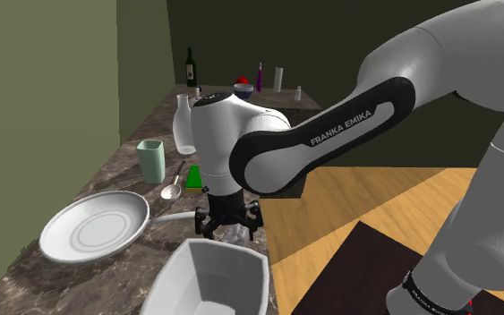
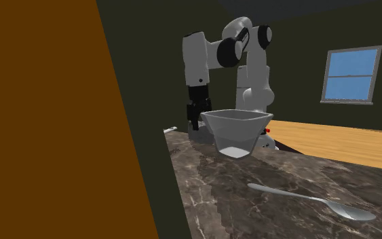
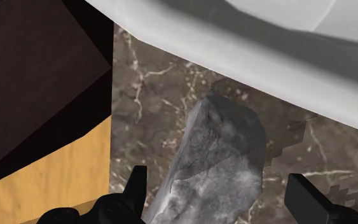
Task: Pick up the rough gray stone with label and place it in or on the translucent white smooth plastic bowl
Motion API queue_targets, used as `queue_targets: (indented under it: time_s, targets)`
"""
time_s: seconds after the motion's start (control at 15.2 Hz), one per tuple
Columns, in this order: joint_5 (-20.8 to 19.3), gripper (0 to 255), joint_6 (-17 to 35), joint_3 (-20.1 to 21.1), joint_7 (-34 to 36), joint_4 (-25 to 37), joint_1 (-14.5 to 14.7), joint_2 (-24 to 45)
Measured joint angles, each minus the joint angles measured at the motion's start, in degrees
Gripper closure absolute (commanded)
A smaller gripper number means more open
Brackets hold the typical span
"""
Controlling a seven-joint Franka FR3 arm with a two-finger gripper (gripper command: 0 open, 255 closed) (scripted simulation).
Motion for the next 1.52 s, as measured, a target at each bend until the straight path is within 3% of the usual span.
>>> queue_targets:
  time_s: [0.26, 0.33, 0.99, 1.52]
  targets:
    - [-0.06, 0, 0.12, 0.00, 0.05, -0.05, 0.02, 0.08]
    - [-0.06, 255, 0.12, 0.00, 0.05, -0.05, 0.02, 0.08]
    - [-0.05, 255, 0.11, 0.03, 0.07, -0.02, 0.04, 0.08]
    - [1.55, 255, -4.85, 0.04, -1.08, 3.17, -0.36, -2.22]
